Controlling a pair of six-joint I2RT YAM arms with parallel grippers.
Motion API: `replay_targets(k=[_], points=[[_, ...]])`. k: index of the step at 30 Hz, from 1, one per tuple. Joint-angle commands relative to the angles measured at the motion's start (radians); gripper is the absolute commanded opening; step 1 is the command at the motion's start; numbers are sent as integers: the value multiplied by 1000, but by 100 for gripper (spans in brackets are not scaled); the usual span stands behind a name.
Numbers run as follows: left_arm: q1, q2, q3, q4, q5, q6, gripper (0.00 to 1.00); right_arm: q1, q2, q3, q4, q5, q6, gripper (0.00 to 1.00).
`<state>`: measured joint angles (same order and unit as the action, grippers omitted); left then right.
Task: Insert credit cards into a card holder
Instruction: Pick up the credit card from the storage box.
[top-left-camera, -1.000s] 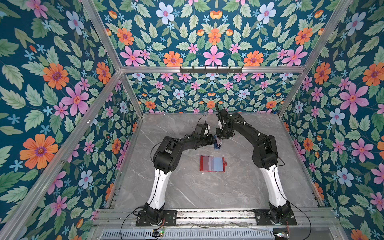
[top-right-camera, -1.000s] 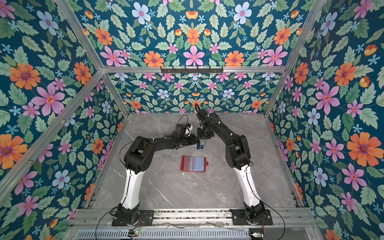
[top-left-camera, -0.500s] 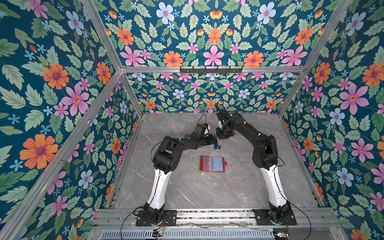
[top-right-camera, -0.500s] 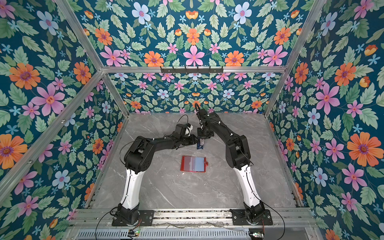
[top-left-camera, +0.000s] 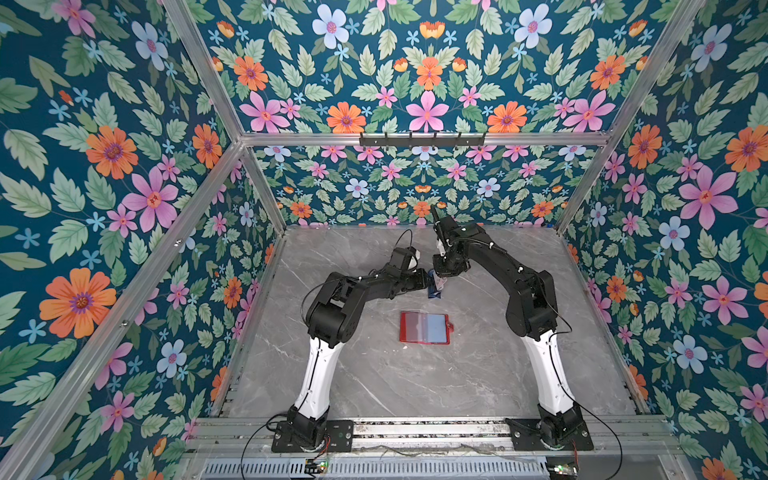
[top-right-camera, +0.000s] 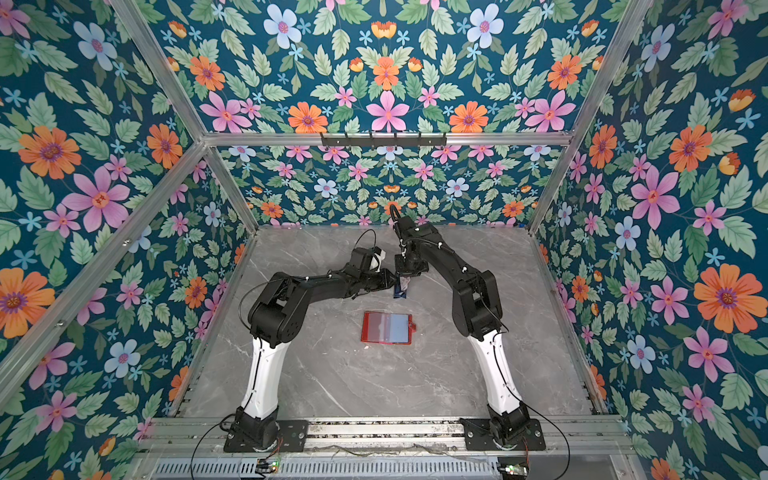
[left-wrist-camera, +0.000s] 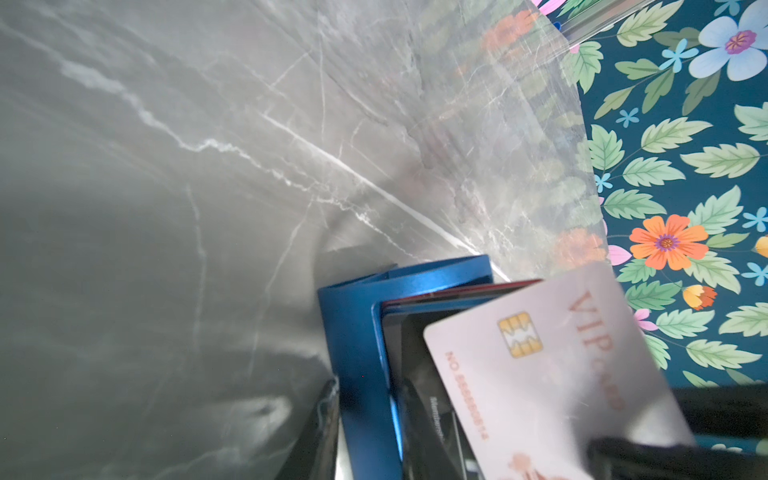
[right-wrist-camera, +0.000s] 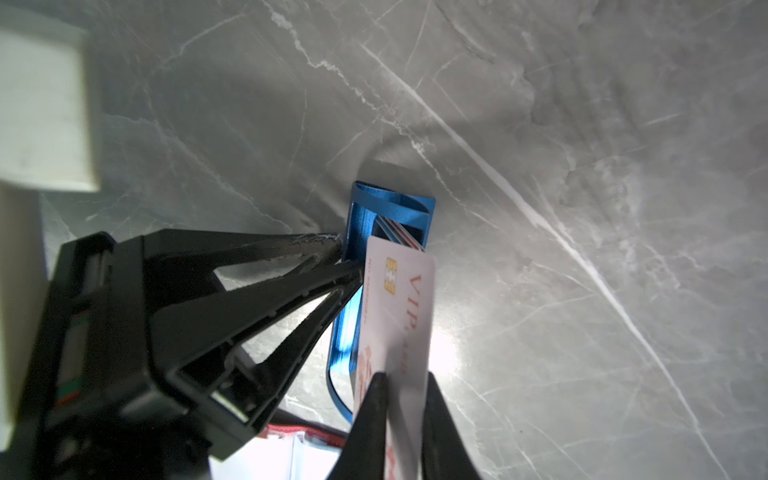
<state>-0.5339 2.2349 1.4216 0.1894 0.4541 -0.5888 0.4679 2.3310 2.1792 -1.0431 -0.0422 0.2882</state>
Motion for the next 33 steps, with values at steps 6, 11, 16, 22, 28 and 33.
replay_targets(k=[6,11,16,22,28,33], points=[[1,15,-9,-111,-46,4,27,1,-20,2,-55,50,-4,3],[2,9,-6,-102,-24,-3,28,1,-40,-13,-44,43,9,0],[2,-17,-5,-88,3,2,32,0,-85,-65,5,11,26,0],[2,-60,5,-92,33,21,41,-10,-217,-225,130,-40,62,0],[2,-152,-40,-113,21,57,49,-28,-406,-491,327,-114,103,0],[1,-274,-127,-143,-49,99,50,-31,-537,-671,445,-172,148,0]])
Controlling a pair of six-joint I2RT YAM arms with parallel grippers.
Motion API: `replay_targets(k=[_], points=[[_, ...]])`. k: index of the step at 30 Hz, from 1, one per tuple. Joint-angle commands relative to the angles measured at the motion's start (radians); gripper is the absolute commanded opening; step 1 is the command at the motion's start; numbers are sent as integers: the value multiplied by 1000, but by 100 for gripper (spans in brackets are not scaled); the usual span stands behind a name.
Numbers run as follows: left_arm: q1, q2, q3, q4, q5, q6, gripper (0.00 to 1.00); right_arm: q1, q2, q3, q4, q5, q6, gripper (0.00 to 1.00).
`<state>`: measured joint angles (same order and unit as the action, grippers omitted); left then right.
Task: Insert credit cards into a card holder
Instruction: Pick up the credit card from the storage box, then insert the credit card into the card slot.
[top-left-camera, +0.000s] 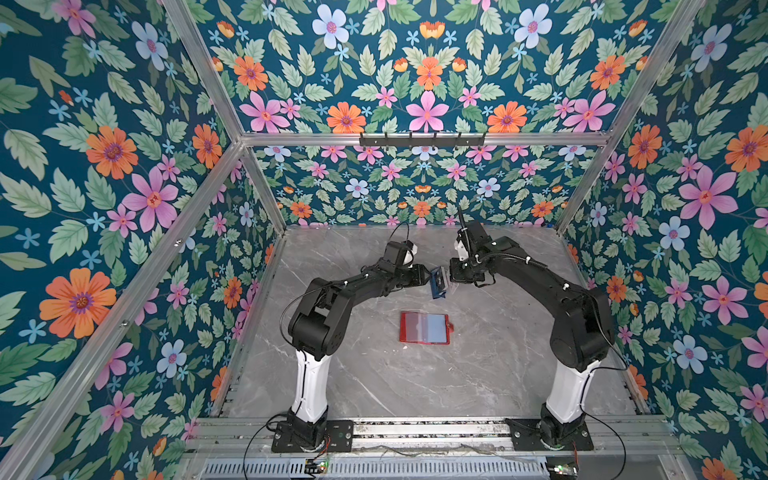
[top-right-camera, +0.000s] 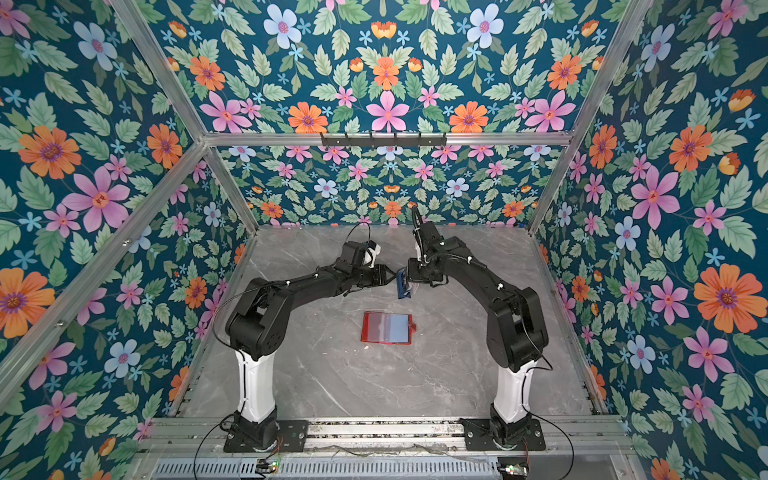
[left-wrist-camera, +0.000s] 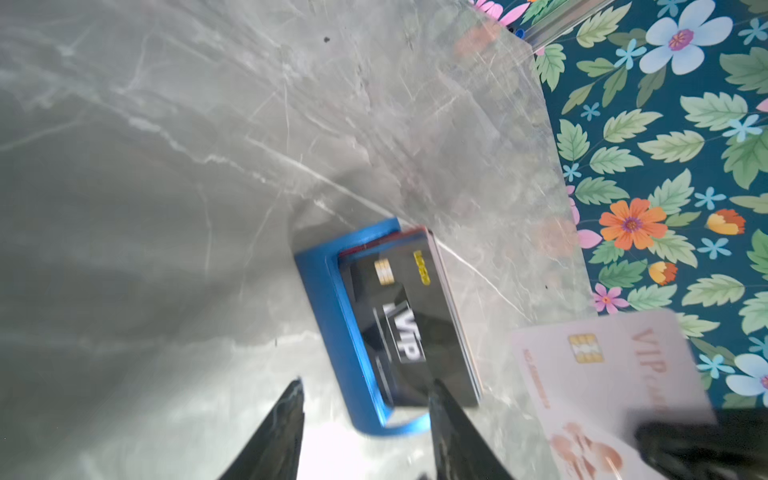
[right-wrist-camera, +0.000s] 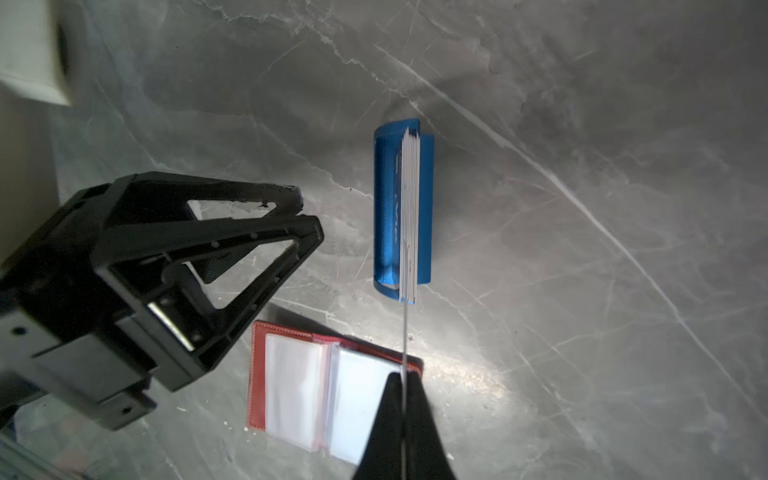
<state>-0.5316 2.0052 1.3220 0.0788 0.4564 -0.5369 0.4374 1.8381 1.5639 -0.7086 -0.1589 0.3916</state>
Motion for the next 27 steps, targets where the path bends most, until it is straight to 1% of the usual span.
replay_targets(k=[1,7,13,17,20,23,27], points=[[-1,-70,-50,-43,-70,55,51,-1,-69,-97,136,-76,54,0],[-1,-220,-211,-68,-146,76,50,-1,-224,-339,324,-171,134,0],[-2,-336,-363,-97,-180,92,50,1,-286,-525,473,-276,191,0],[-2,-413,-473,-92,-181,87,49,1,-295,-601,521,-348,184,0],[-1,-444,-537,-79,-173,89,49,2,-289,-649,574,-396,196,0],[-1,-441,-576,-43,-150,77,47,11,-268,-690,649,-426,231,0],[-1,-425,-635,74,-93,26,41,39,-224,-707,716,-430,265,0]])
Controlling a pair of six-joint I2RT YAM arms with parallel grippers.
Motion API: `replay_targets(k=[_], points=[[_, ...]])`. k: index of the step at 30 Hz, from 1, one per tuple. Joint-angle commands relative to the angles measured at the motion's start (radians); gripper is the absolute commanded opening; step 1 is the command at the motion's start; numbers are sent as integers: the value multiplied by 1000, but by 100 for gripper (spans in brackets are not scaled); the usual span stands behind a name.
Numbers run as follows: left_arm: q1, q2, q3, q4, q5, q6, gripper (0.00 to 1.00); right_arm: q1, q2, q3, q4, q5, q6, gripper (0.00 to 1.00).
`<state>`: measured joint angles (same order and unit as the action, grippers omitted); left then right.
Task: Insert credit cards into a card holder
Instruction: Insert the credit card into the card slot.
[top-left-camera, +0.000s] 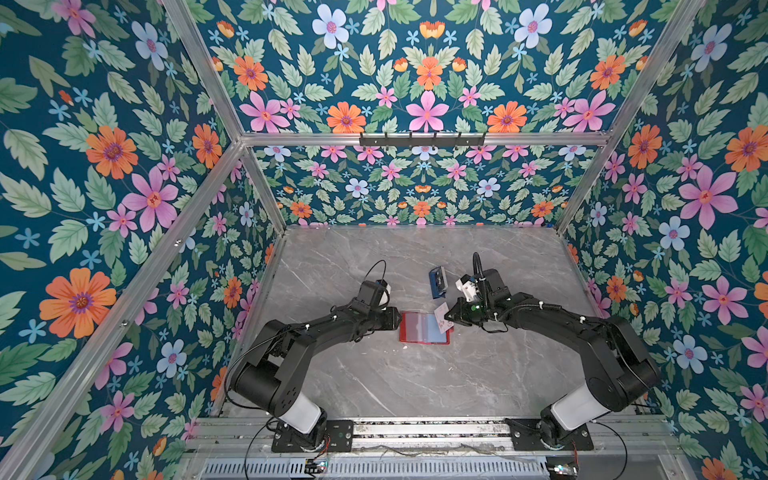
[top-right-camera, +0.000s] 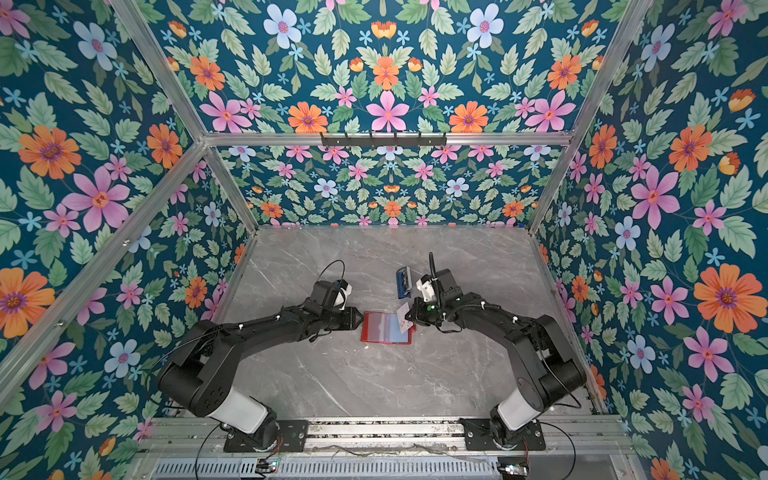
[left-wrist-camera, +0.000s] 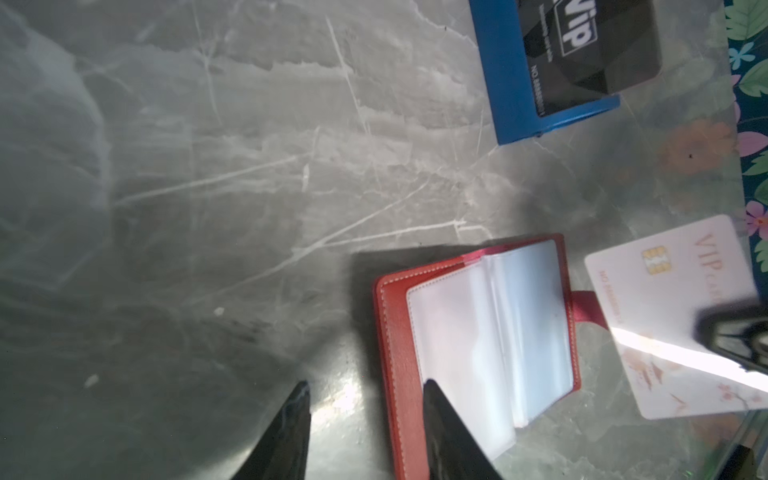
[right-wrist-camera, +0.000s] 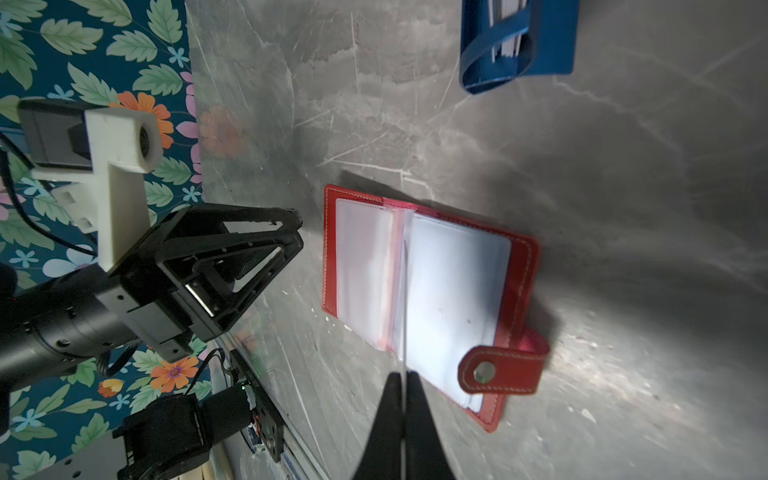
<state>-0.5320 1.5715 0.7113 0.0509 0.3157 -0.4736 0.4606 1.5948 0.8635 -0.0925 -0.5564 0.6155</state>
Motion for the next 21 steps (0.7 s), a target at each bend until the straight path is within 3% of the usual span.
replay_targets(k=[1,12,21], points=[[0,13,-40,126,57,-52,41,24,34,-5,115,-38,48,0],[-2,12,-143,237,116,-127,33,65,134,10,160,-7,78,0],[-3,21,-168,276,147,-155,20,67,162,11,182,-41,79,0]])
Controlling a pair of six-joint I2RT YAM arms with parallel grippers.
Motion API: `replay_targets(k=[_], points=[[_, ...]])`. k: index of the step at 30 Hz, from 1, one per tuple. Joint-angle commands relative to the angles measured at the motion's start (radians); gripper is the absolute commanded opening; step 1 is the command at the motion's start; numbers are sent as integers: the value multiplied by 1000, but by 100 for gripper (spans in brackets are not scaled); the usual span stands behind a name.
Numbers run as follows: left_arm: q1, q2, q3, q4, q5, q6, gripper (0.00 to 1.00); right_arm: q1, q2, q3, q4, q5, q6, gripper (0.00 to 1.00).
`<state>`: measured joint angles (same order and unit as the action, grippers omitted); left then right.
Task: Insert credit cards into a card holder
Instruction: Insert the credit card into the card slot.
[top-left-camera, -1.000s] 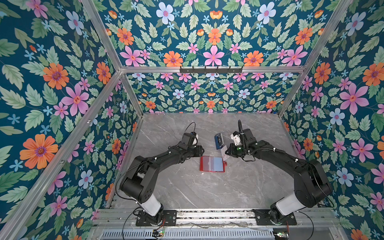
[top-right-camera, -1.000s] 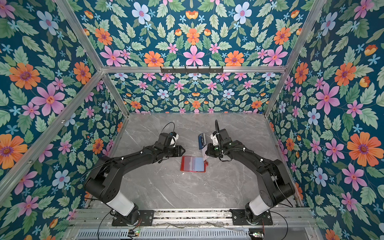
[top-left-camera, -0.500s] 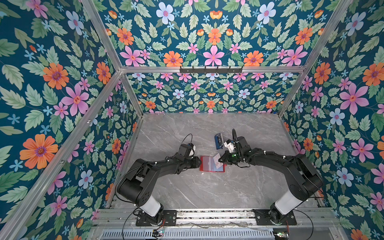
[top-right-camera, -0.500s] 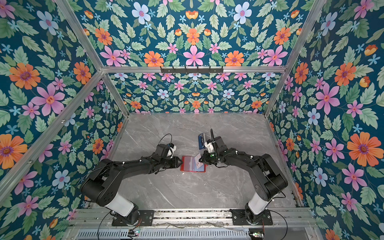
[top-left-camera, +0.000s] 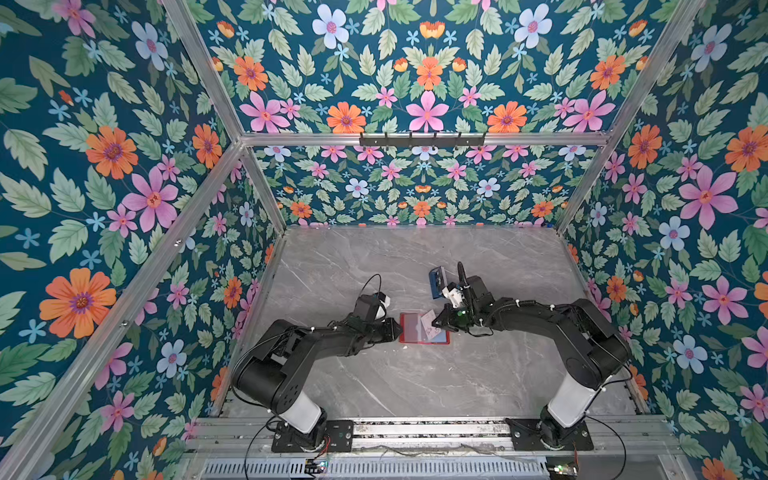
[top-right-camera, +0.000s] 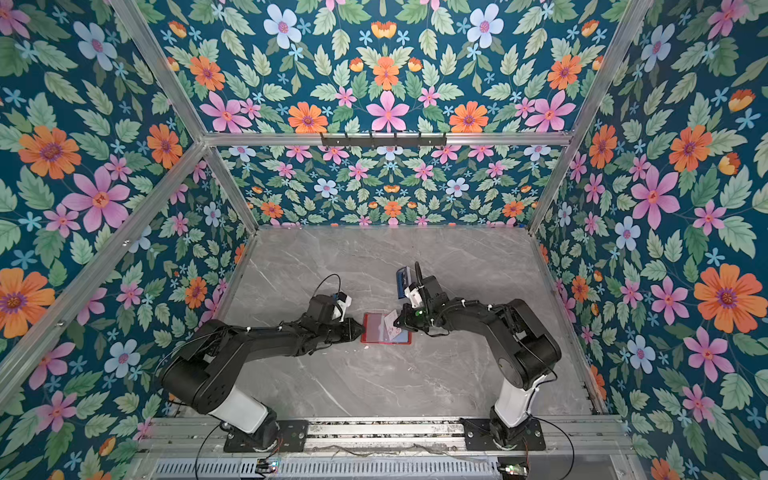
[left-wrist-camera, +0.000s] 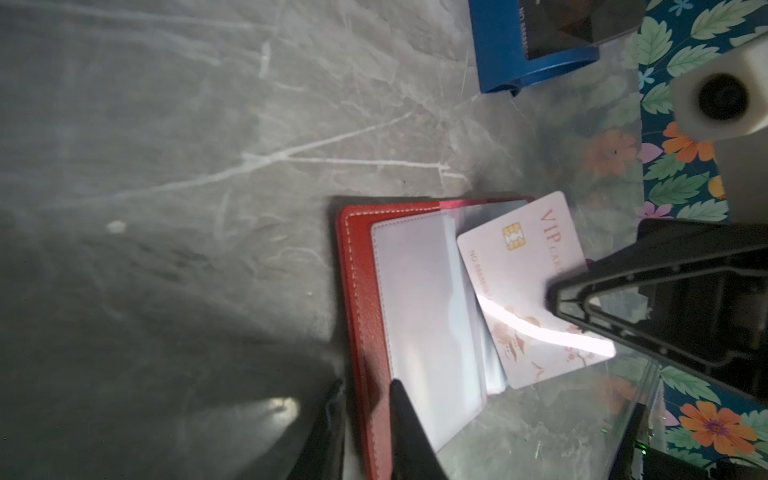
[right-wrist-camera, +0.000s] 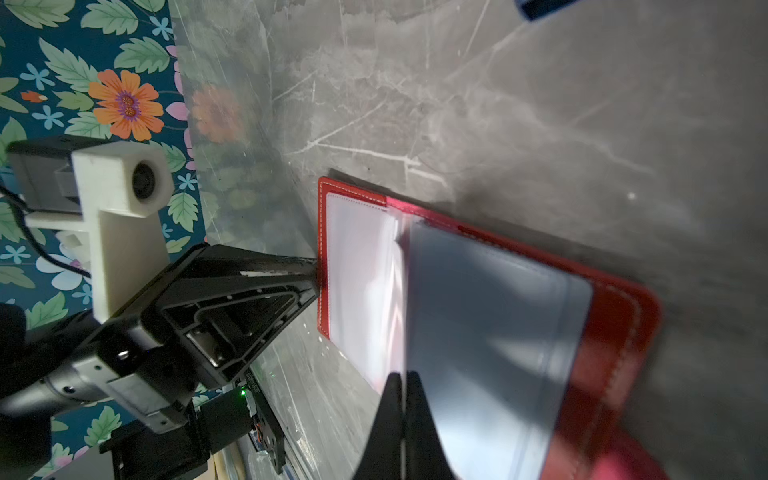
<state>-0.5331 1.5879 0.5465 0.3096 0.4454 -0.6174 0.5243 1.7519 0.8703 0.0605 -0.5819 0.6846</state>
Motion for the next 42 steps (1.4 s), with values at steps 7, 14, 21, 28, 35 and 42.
replay_targets(k=[7,14,21,28,35,42], points=[[-5,2,-11,26,25,-25,14,6,20,-11,57,-26,24,0],[-15,-1,-30,49,34,-50,9,8,23,-43,114,-20,55,0],[-21,-6,-60,75,27,-75,1,9,23,-89,197,-17,90,0],[-26,-4,-68,80,23,-78,0,9,32,-107,244,-13,110,0],[-28,-1,-72,80,13,-79,0,11,50,-114,305,-25,139,0],[-28,9,-62,70,12,-71,0,11,73,-116,343,-37,161,0]])
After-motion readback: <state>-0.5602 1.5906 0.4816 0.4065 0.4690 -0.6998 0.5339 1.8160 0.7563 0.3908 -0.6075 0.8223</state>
